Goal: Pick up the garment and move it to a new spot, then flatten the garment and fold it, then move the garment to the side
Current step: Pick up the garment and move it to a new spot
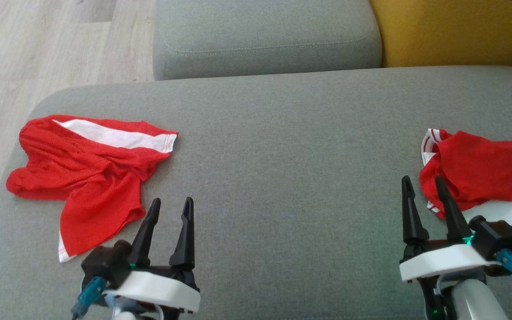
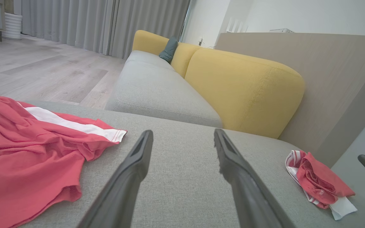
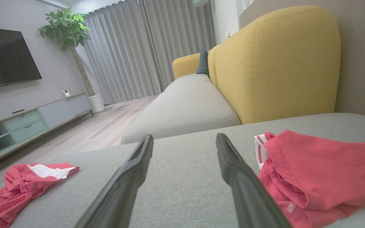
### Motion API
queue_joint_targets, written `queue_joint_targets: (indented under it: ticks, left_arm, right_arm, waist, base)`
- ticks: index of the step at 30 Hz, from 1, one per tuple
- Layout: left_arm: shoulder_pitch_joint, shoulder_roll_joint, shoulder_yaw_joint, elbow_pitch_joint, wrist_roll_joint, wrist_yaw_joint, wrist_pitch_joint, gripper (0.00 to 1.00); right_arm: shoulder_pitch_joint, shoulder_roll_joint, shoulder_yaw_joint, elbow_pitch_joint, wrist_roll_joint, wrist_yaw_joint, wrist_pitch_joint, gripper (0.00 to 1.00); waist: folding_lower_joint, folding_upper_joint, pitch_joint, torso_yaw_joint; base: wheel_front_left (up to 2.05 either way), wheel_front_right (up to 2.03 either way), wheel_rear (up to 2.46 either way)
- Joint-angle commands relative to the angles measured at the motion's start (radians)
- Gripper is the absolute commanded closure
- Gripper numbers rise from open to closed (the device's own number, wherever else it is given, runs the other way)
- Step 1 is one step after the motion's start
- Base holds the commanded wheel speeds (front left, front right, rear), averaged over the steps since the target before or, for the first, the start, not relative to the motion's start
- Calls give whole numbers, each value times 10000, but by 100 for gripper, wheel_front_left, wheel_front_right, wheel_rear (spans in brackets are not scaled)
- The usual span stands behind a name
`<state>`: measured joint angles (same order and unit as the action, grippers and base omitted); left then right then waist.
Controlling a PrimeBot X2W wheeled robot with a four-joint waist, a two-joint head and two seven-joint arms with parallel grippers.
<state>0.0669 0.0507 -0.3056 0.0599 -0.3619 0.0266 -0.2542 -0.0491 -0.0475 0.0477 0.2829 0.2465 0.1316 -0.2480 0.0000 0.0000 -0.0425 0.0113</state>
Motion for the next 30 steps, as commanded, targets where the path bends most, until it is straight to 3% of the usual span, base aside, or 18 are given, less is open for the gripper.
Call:
queue_joint_targets:
  ticks: [1, 9, 21, 30]
  left_arm:
    - [-484, -5, 356, -322, 99, 5, -76, 0]
    - [-533, -5, 418, -266, 119, -15, -76, 0]
    - [-470, -5, 840, -163, 309, -109, -76, 0]
    - [-226, -5, 1294, -135, 365, -186, -76, 0]
  right_arm:
    - [-214, -28, 244, -340, 47, -9, -136, 0]
    - [-160, -28, 378, -309, 136, -9, -137, 0]
    - [-32, -28, 1032, -187, 572, -9, -137, 0]
    - [-5, -28, 1616, -11, 905, -9, -137, 0]
  waist:
    - [0, 0, 3, 22]
    - [0, 0, -8, 569]
    - [0, 0, -119, 2412]
    - [0, 0, -298, 3415]
  base:
    - [0, 0, 0]
    - [0, 0, 0]
    - [0, 0, 0]
    - [0, 0, 0]
